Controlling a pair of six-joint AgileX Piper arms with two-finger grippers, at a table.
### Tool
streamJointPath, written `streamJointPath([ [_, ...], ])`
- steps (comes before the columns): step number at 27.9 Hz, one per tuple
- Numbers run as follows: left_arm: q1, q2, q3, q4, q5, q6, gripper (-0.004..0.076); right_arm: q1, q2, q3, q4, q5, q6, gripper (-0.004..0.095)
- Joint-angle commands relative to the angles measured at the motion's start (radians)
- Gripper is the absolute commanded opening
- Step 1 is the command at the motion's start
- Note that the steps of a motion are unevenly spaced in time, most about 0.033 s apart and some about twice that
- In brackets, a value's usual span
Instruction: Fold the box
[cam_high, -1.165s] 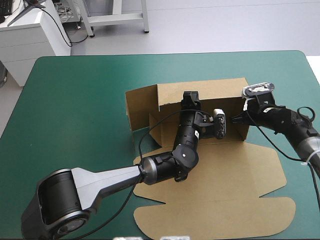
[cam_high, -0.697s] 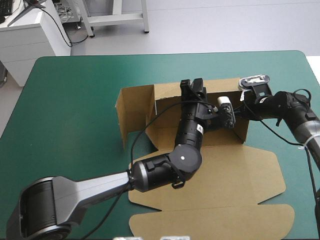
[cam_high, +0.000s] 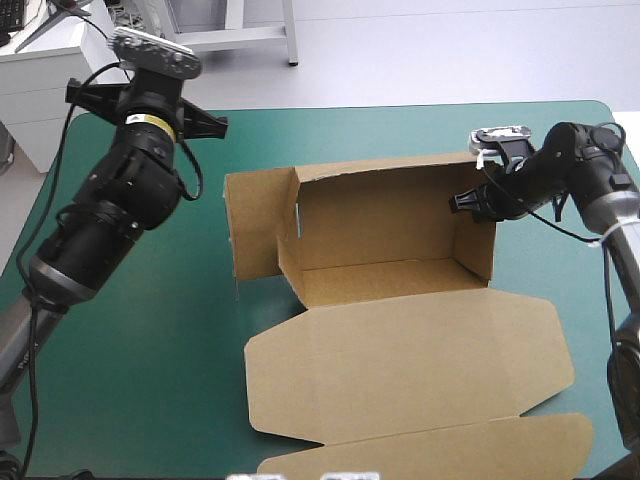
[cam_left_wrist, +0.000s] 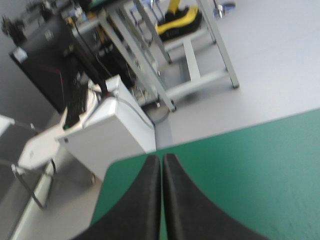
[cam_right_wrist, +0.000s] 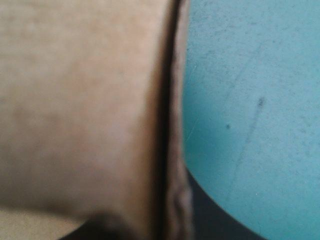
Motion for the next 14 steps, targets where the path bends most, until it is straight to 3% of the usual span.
streamJointPath([
  [1,0.133,-0.038,-0.032,-0.27,-0.027,0.135,-0.0006,0.022,0.026,-0.044,0.023,0.06,0.012,0.0002],
  [8,0.366,-0.038,-0.023,-0.742,-0.01,0.423,-0.0006,0.088,0.132,-0.088,-0.001,-0.143,0.012,0.0052],
  [14,0.43,-0.038,-0.023,-0.915,0.049,0.536,-0.0006,0.109,0.143,-0.1,-0.028,-0.244,0.067,0.0379],
])
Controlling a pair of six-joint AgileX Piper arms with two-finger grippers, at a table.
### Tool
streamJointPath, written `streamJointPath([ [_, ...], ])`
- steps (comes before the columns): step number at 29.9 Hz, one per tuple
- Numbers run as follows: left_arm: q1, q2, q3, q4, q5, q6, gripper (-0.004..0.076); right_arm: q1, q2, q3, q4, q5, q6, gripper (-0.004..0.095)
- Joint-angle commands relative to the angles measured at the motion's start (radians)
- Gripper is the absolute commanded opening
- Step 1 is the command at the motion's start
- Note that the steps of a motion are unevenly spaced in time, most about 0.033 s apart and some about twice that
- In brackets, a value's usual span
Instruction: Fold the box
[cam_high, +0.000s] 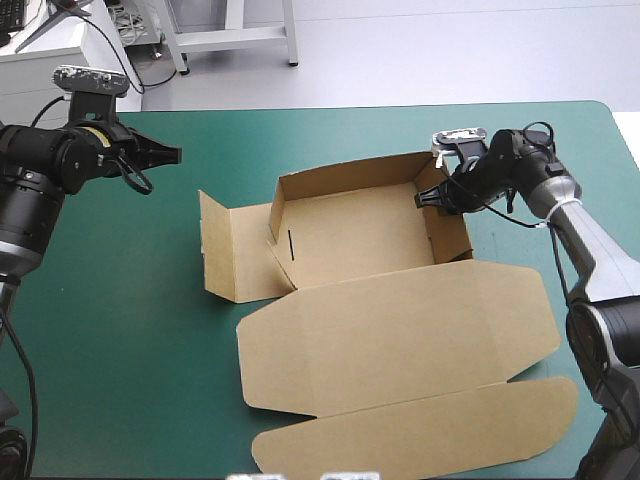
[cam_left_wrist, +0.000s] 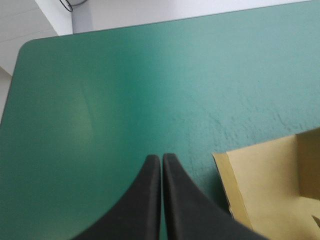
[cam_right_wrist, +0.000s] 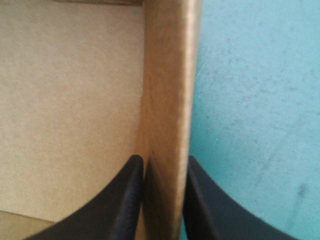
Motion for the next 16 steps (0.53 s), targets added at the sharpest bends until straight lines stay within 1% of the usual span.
streamJointPath([
  [1,0.022,-0.038,-0.025,-0.068,-0.026,0.056,-0.0006,0.006,-0.048,-0.045,0.01,-0.05,0.015,0.042],
  [3,0.037,-0.038,-0.025,-0.062,-0.016,0.058,-0.0006,0.006,-0.05,-0.082,0.007,-0.037,0.015,0.0458],
  [8,0.128,-0.036,-0.025,-0.13,-0.003,0.056,-0.0006,0.006,-0.05,-0.245,-0.029,0.063,0.015,0.0459],
  [11,0.222,-0.026,-0.025,-0.176,0.034,0.061,-0.0006,0.006,-0.05,-0.349,-0.047,0.131,0.011,0.0459],
  [13,0.292,-0.016,-0.025,-0.229,0.074,0.087,-0.0006,0.006,-0.05,-0.405,-0.048,0.148,0.011,0.0459],
  [16,0.382,-0.001,-0.025,-0.336,0.125,0.131,-0.0006,0.004,-0.05,-0.452,-0.051,0.21,0.018,0.0459],
])
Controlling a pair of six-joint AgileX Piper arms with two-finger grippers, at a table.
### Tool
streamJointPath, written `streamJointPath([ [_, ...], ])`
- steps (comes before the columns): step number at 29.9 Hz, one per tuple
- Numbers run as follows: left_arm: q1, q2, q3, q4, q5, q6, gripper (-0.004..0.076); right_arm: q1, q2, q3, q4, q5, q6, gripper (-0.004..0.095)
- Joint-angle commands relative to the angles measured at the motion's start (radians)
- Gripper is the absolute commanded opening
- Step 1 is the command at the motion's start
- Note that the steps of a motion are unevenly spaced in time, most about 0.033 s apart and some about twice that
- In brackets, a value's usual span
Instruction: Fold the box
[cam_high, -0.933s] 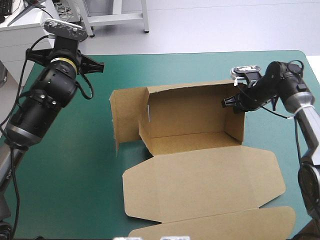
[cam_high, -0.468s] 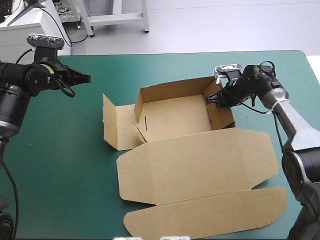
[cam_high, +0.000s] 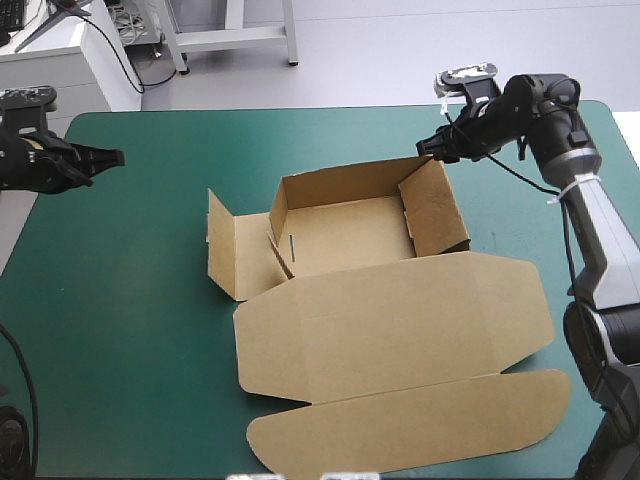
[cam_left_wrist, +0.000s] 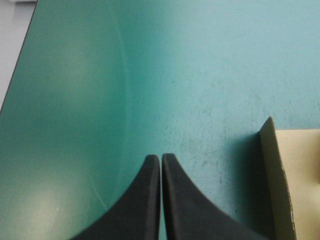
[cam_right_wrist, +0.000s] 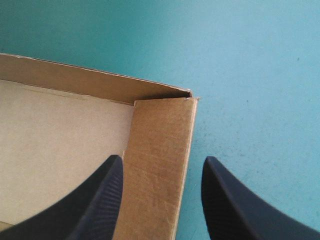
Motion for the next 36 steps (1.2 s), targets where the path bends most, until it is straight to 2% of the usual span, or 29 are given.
streamJointPath([
  [1,0.084,-0.013,-0.025,-0.144,0.014,0.052,-0.0006,-0.004,-0.058,-0.066,-0.011,0.038,0.0,0.0459],
  [7,0.134,0.016,-0.024,-0.274,0.084,0.111,-0.0006,-0.004,-0.021,-0.058,-0.073,0.105,0.001,0.0459],
  [15,0.134,0.028,-0.024,-0.286,0.156,0.12,-0.0008,-0.004,0.095,-0.058,-0.034,0.107,0.044,0.0458],
  [24,0.134,0.028,-0.024,-0.312,0.159,0.12,-0.0008,-0.004,0.172,-0.018,0.01,0.107,0.072,0.0452],
  [26,0.134,0.028,-0.024,-0.315,0.159,0.12,-0.0008,-0.004,0.172,0.015,0.004,0.107,0.072,0.0413],
  [28,0.134,0.028,-0.024,-0.315,0.159,0.12,-0.0008,-0.004,0.172,0.048,0.001,0.107,0.069,0.0329],
  [33,0.134,0.028,-0.024,-0.327,0.177,0.12,-0.0008,-0.004,0.172,0.083,0.008,0.107,0.069,0.0013],
  [34,0.134,0.028,-0.024,-0.33,0.179,0.12,-0.0008,-0.004,0.17,0.083,0.008,0.107,0.077,-0.002],
  [36,0.134,0.028,-0.024,-0.334,0.182,0.12,-0.0008,-0.004,0.16,0.083,0.017,0.107,0.084,-0.0009],
])
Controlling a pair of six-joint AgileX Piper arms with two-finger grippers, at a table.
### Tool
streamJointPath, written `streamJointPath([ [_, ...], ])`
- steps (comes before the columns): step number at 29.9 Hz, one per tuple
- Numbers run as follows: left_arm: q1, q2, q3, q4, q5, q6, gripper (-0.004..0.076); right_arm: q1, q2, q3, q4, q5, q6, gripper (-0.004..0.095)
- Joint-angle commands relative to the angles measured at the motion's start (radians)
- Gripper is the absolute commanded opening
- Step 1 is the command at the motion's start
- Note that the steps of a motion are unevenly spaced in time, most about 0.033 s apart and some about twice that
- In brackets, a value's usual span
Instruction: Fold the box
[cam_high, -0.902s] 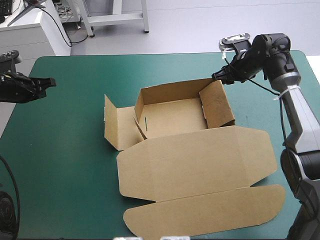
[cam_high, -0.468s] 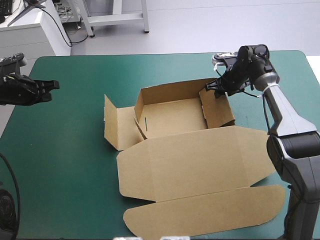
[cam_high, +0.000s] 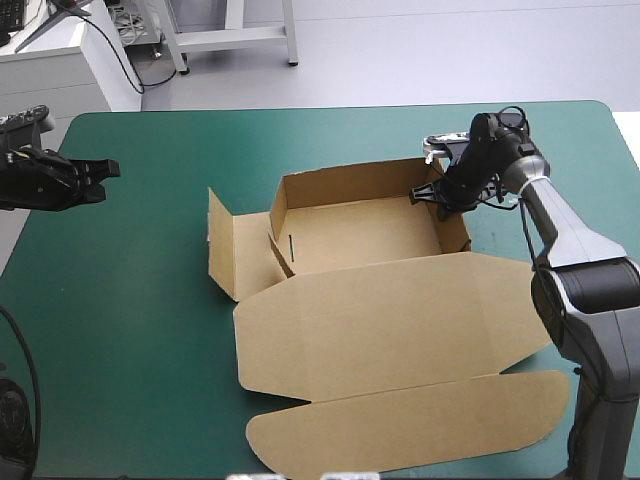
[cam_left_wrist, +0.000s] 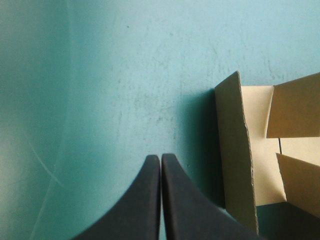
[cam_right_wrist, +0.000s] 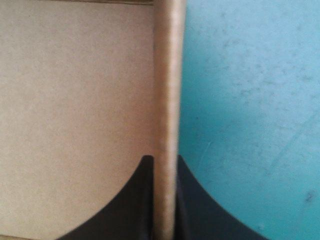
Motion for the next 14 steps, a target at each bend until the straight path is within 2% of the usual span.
streamJointPath([
  [1,0.004,-0.035,-0.024,-0.048,0.011,0.001,-0.0008,0.0,-0.08,-0.016,0.037,0.028,0.0,-0.001],
  [5,0.004,-0.034,-0.024,-0.048,0.004,0.001,-0.0008,-0.012,-0.134,-0.016,0.091,0.028,-0.019,-0.0014],
  [10,0.004,-0.034,-0.024,-0.079,0.013,0.005,0.0003,-0.088,-0.229,-0.018,0.263,0.029,-0.078,-0.0017],
  [12,0.004,-0.034,-0.024,-0.113,0.021,0.005,0.0048,-0.109,-0.263,-0.018,0.297,0.03,-0.094,-0.0017],
  [14,0.004,-0.034,-0.024,-0.137,0.034,0.007,0.0144,-0.127,-0.299,-0.018,0.291,0.03,-0.099,-0.0017],
])
